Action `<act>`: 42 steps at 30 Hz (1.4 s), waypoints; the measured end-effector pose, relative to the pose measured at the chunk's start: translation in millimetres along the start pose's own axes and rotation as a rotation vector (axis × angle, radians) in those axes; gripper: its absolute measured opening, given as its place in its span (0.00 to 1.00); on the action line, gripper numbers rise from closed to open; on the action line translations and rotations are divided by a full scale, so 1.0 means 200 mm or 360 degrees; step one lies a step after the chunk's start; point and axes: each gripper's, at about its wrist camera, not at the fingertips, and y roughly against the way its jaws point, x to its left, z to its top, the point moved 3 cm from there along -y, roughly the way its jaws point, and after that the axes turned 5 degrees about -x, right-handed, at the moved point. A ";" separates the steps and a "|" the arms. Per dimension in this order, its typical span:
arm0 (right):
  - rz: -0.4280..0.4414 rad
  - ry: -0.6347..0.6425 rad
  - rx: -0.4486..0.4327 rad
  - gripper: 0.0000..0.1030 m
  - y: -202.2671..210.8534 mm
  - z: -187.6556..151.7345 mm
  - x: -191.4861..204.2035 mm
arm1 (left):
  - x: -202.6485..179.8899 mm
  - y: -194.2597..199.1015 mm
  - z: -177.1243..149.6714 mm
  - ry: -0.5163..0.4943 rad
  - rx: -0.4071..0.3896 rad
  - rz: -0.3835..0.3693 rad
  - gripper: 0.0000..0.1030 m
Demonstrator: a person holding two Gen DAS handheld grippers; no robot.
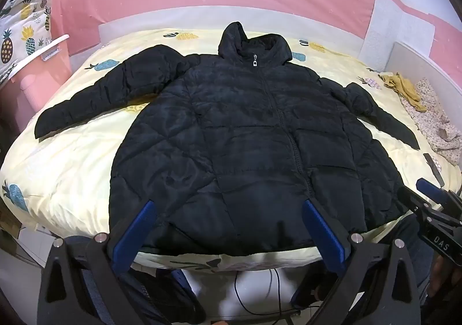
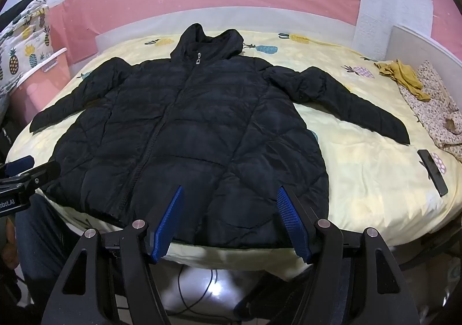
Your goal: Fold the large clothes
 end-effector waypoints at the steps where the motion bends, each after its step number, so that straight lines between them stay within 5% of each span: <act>1: 0.0001 0.0001 0.0000 0.65 0.00 0.00 0.00 | 0.00 0.00 0.00 -0.0001 -0.0003 0.0001 0.99; 28: -0.0006 0.0036 0.0023 0.65 -0.08 0.03 0.05 | 0.03 -0.03 -0.02 0.0011 -0.0005 0.0009 0.99; 42: 0.0151 0.0168 0.0008 0.65 -0.37 0.27 0.19 | 0.42 -0.30 0.25 0.0140 -0.0056 0.0158 0.99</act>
